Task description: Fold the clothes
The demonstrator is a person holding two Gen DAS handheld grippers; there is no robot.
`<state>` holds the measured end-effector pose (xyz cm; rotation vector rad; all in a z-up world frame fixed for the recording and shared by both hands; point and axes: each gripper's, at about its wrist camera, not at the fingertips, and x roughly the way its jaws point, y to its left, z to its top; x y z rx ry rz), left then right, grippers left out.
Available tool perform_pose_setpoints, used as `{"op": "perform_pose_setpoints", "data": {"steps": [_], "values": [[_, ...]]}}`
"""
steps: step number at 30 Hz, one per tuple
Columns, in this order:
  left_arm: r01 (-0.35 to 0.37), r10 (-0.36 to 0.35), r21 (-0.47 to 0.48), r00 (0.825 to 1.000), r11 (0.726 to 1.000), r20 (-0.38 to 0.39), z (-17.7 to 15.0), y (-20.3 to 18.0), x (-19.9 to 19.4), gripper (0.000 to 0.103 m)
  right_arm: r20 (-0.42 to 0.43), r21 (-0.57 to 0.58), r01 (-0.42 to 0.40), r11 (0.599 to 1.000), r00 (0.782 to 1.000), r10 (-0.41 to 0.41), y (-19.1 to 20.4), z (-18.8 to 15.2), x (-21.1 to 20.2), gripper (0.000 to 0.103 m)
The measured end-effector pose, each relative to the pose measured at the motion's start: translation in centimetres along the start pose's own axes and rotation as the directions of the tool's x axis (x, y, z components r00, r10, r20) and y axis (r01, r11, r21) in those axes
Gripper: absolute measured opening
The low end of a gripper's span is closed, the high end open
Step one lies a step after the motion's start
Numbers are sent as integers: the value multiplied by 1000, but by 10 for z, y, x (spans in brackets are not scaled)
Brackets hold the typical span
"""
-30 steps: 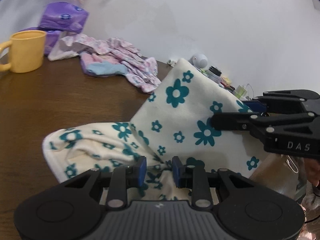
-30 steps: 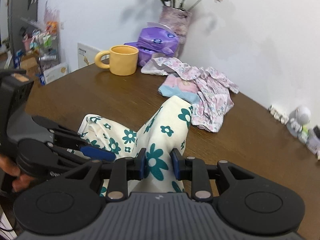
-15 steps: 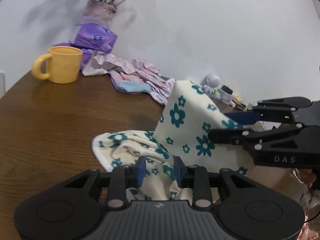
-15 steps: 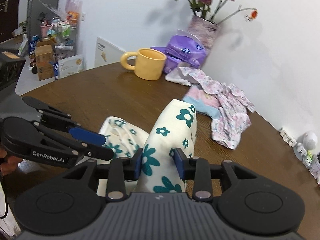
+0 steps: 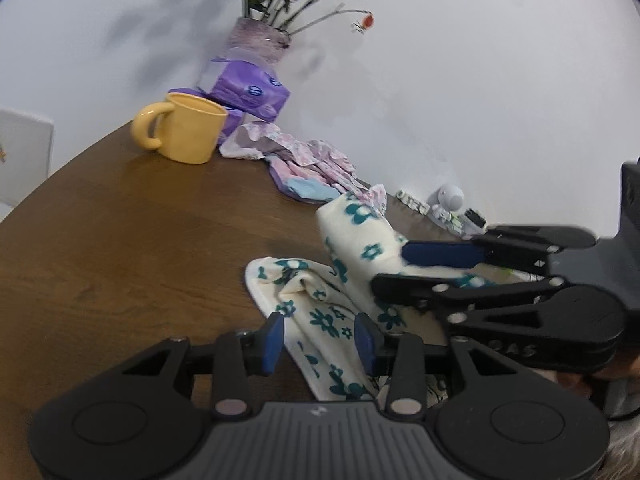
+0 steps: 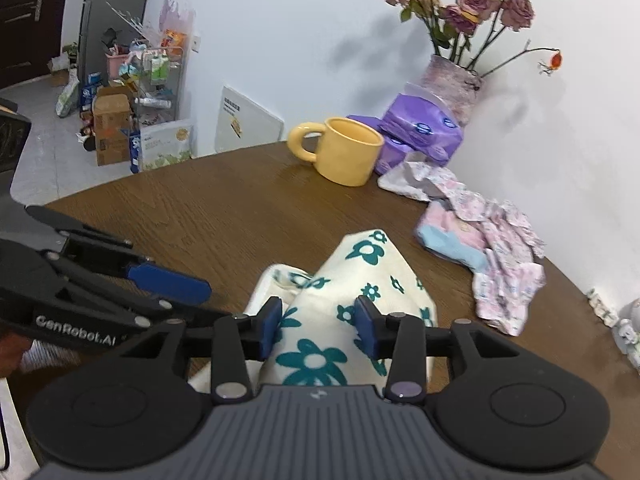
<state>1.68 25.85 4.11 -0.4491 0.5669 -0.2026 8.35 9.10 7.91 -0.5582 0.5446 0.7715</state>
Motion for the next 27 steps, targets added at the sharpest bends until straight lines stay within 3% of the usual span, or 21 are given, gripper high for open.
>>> {"op": "perform_pose_setpoints", "data": {"steps": [10,14,16,19,23,25,27], "values": [[-79,89,-126,993,989,76,-19,27,-40,43,30,75,-162,984,987,160,16,-9,18,40],[-99,115,-153,988,983,104,-18,31,-53,45,49,132,-245,960,969,241,8,-13,15,40],[-99,118,-160,987,982,112,-16,30,-55,47,112,196,-297,934,954,280,-8,-15,0,40],[-73,89,-148,991,986,105,-12,21,-49,48,195,257,-266,929,956,220,-41,-24,-32,47],[18,-11,-94,997,995,72,-12,-6,-29,51,183,369,-179,912,976,117,-81,-55,-52,47],[53,-51,-37,997,998,55,-17,-23,-21,54,176,416,-224,881,971,164,-95,-77,-56,48],[49,-51,48,998,998,43,-22,-40,-18,54,177,417,-249,874,965,191,-98,-97,-60,52]]}}
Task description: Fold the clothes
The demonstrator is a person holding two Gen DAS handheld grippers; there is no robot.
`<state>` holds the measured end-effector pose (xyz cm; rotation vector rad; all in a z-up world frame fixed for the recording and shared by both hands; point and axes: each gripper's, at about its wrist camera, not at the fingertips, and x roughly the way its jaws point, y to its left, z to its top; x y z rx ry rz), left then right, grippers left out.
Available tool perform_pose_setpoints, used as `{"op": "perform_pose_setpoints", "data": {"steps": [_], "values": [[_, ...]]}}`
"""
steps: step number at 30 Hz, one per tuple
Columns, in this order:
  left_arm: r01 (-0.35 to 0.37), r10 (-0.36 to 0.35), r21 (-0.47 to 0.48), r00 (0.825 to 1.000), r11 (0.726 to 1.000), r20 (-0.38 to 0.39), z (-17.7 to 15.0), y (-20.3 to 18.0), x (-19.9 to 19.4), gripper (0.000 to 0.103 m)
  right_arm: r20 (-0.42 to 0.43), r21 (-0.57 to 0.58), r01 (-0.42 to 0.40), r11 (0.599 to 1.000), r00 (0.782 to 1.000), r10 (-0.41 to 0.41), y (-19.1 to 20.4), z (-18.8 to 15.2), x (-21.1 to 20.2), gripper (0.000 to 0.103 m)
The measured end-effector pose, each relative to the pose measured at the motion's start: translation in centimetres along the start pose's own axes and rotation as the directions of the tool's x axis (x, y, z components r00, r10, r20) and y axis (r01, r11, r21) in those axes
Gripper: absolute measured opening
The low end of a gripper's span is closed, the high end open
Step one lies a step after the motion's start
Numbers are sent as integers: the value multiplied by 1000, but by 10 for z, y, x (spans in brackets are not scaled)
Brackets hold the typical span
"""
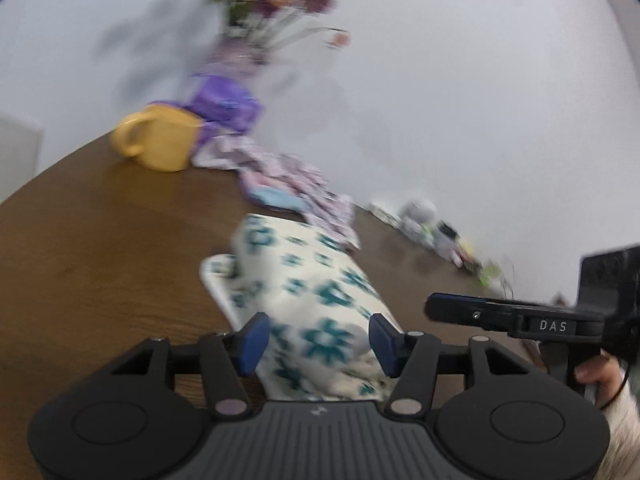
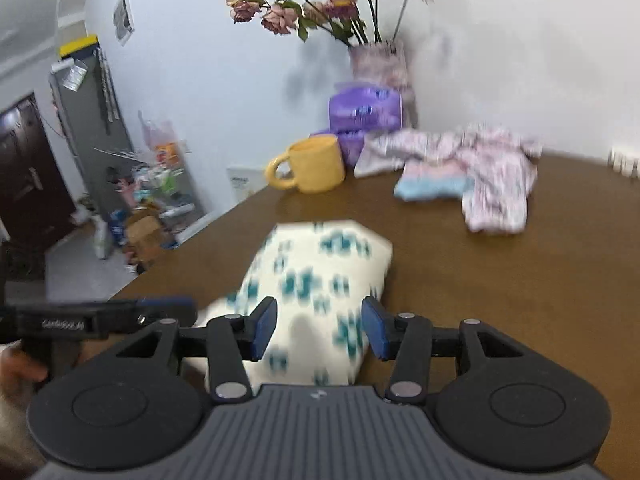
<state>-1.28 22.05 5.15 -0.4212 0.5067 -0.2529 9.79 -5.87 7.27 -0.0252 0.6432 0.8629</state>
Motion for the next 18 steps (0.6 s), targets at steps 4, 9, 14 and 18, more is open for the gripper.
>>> {"op": "perform_pose_setpoints", "data": {"steps": [4,9,14,18], "values": [[-71,75,186,997,980,-15,-10,-30,9,52,-21,-48,-8,999,1000,7,-4,-25,0,52],[-127,138,275,990,953,-22,-23,-50,12,49,-57,-86,-69,994,996,64,1,-34,16,52],[-191,201,358,980,914,9,-29,-61,16,42,-44,-130,-37,991,999,31,4,-43,18,52],[-277,295,465,955,841,36,-37,-75,25,27,-84,-101,-39,994,996,30,1,-45,32,39]]}}
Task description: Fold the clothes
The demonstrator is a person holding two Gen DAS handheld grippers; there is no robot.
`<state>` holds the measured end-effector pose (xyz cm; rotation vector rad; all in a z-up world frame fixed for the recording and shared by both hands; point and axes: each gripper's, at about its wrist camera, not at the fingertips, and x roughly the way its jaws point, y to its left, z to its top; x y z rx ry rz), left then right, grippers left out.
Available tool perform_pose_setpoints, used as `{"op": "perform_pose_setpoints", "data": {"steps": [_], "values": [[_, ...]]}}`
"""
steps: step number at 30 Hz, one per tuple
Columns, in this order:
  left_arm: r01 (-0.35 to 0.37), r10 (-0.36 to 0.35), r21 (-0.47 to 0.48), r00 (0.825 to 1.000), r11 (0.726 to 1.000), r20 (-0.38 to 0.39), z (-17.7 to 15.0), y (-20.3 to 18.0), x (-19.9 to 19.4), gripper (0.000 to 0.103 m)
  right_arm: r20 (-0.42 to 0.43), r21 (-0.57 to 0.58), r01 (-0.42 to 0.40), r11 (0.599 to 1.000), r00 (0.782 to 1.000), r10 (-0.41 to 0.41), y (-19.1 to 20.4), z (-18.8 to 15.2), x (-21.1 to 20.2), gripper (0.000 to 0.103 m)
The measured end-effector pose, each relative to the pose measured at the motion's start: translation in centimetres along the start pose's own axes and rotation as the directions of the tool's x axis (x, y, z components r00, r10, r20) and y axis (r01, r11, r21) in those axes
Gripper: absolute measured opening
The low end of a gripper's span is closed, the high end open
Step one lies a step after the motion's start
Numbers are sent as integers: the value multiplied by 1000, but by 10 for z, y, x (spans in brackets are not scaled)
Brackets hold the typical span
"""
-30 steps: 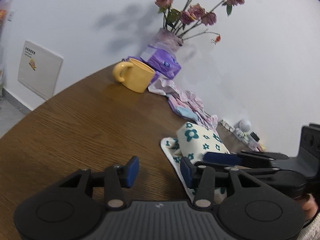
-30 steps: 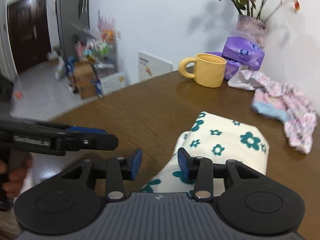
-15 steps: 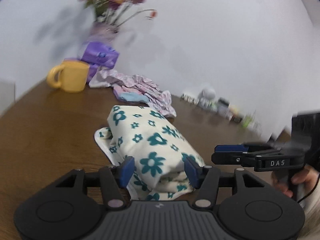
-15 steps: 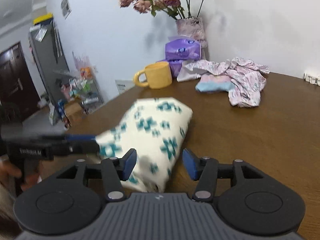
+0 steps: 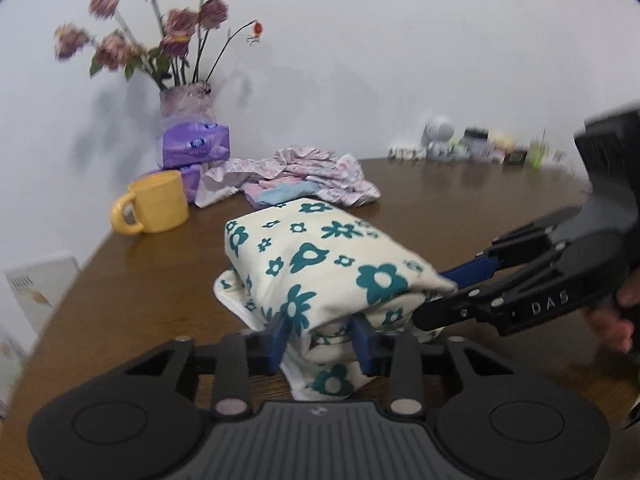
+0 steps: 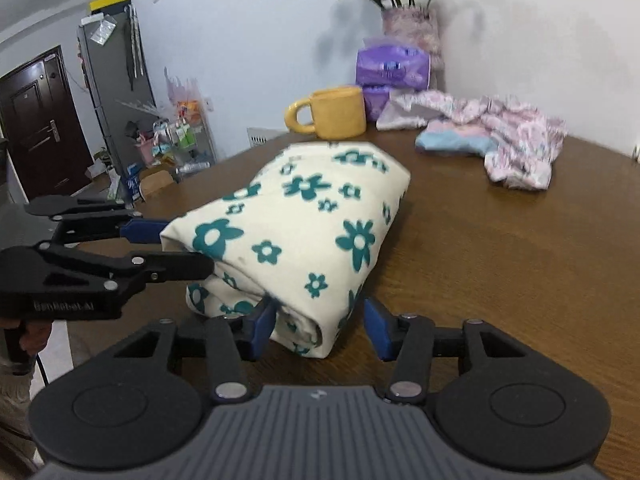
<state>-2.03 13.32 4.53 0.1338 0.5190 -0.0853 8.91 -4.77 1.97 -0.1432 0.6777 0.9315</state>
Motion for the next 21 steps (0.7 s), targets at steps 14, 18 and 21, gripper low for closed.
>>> {"op": "perform_pose_setpoints", "data": {"steps": [14,18,21], "values": [[-128,127,-39,992,991,-27,-15,-24,8,14,38,115,10,993,999,-14,-4,-8,-1,15],[-120,118,-52,992,991,-36,-14,-24,7,14,23,108,12,994,1000,-15,-5,-8,-4,15],[-117,114,-65,993,991,-43,-14,-20,8,18,6,98,7,995,1000,-7,-5,-9,-4,22]]}}
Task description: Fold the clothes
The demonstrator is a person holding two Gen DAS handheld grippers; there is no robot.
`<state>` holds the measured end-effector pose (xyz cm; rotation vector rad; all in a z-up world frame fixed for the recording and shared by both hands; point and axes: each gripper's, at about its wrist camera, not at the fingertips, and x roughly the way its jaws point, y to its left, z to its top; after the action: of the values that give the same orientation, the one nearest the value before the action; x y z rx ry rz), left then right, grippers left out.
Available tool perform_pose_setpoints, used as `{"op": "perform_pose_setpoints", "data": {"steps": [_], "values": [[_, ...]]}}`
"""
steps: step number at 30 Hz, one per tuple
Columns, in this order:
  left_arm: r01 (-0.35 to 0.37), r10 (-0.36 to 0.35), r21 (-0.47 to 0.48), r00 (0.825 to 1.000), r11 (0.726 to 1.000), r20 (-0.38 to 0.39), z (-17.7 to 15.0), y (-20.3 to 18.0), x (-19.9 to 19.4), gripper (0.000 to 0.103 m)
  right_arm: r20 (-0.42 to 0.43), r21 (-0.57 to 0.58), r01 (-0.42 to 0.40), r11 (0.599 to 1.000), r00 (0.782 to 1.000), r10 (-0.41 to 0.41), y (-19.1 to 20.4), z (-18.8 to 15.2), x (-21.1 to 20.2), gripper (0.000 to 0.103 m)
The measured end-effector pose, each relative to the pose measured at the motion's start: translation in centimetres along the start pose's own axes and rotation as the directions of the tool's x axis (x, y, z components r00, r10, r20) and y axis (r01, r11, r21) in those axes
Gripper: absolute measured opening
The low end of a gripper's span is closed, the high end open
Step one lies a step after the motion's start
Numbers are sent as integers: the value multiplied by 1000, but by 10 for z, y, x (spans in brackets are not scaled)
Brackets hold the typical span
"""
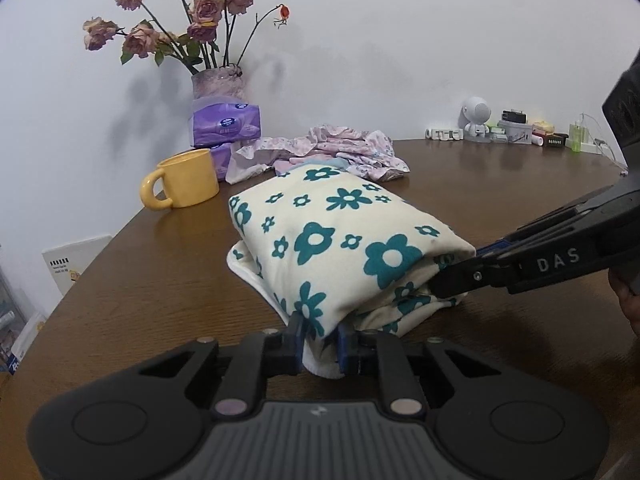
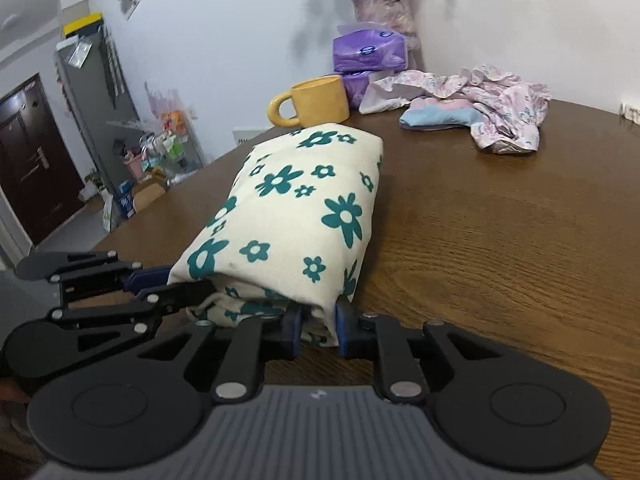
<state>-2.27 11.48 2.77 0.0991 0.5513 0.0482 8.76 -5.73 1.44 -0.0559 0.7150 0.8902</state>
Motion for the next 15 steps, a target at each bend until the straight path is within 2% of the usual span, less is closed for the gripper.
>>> {"op": "perform_pose_setpoints", "data": {"steps": [1,3,4,5,8,9,11,13,15], "values": [[19,-19,-28,1000,999,-3,1,5,-3,23,8,1,-8,1000,1000,8,-1,1,-5,26],[66,-66,-98,998,993,-4,3,19,-10,42,28,16,-35,999,999,35,-7,5,-20,48],[100,-100,-139,995,985,9,5,27,-14,54,40,26,-49,998,998,48,-11,7,-27,50],[130,-127,-176,991,976,31,8,34,-19,63,56,45,-63,997,997,61,-16,11,-33,52],[207,-190,-301,978,931,88,21,52,-20,78,102,136,-99,986,991,86,-35,25,-38,57],[231,-206,-344,973,910,106,25,58,-18,79,107,167,-99,981,991,82,-41,30,-36,57],[226,-211,-416,974,881,82,33,63,-4,79,94,233,-98,968,993,77,-51,36,-21,56],[210,-220,-486,975,848,38,35,65,13,78,73,296,-124,947,992,107,-58,38,-5,55],[202,-242,-563,970,802,3,31,69,26,76,55,351,-158,923,987,148,-62,37,9,45]]}}
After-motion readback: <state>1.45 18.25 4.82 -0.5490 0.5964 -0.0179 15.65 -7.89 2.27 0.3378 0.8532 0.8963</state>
